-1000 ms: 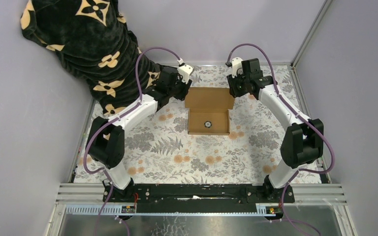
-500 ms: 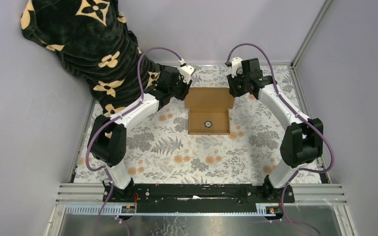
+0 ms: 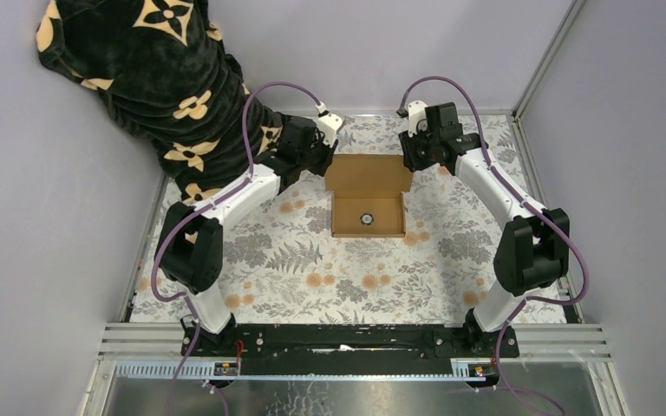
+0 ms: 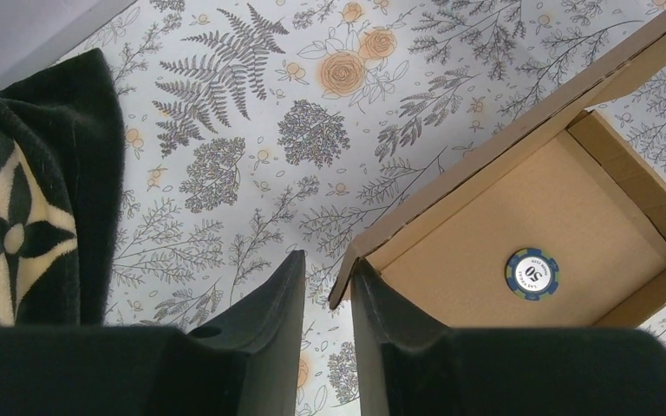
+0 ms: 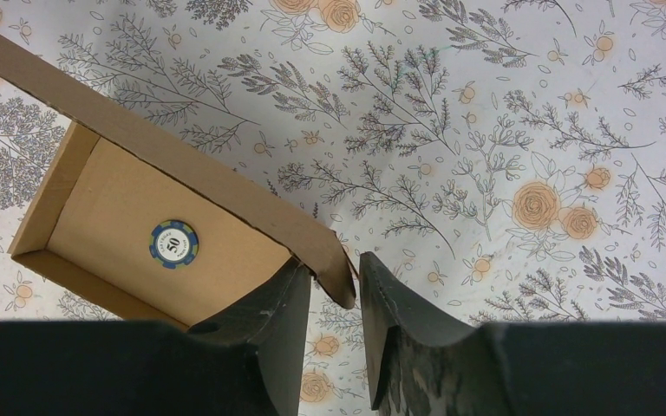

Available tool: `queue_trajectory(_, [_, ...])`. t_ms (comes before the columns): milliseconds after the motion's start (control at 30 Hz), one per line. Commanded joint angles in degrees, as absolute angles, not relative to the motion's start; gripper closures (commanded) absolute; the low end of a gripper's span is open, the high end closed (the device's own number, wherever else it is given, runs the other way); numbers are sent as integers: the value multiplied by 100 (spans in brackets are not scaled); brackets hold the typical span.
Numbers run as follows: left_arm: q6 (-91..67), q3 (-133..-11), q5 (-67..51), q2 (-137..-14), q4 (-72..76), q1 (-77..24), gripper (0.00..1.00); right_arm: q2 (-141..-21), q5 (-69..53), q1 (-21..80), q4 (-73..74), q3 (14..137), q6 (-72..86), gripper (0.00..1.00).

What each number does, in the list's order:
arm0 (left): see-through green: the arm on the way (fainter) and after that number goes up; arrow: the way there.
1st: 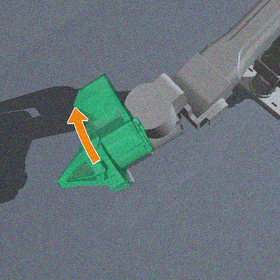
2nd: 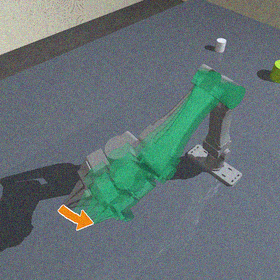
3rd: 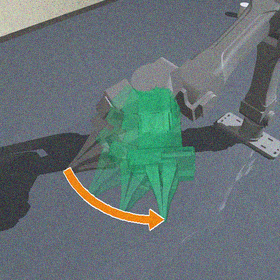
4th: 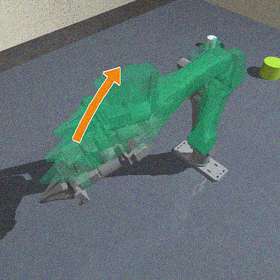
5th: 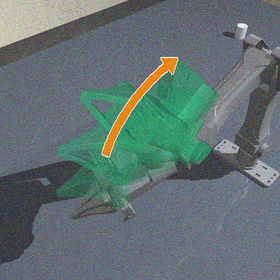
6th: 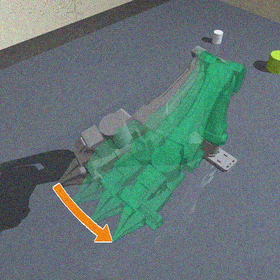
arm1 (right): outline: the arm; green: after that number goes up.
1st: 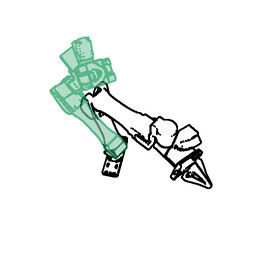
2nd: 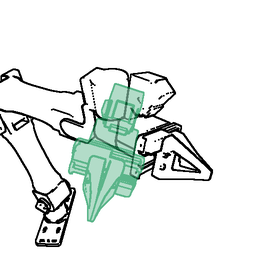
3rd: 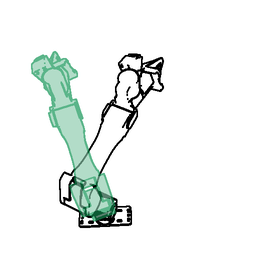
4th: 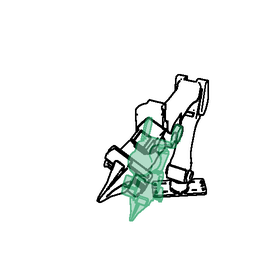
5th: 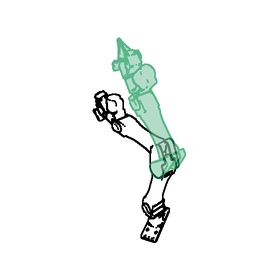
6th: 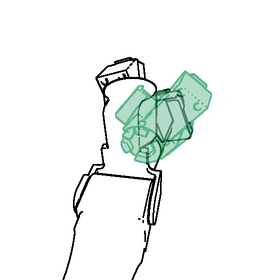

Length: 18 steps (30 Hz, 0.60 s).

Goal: Fold the paper box

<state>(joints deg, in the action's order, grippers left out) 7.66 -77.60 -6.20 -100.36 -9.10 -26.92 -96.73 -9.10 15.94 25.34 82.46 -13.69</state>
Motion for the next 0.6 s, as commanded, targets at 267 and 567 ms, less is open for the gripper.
queue_trajectory(267, [816,-8016,-668,-10186,-836,-2654,69,-9721,-751,1556,2373,8357,-1354,66])
queue_trajectory(567, [808,-7996,-683,-10190,-839,-2652,73,-9746,-731,1556,2384,8347,-1354,69])
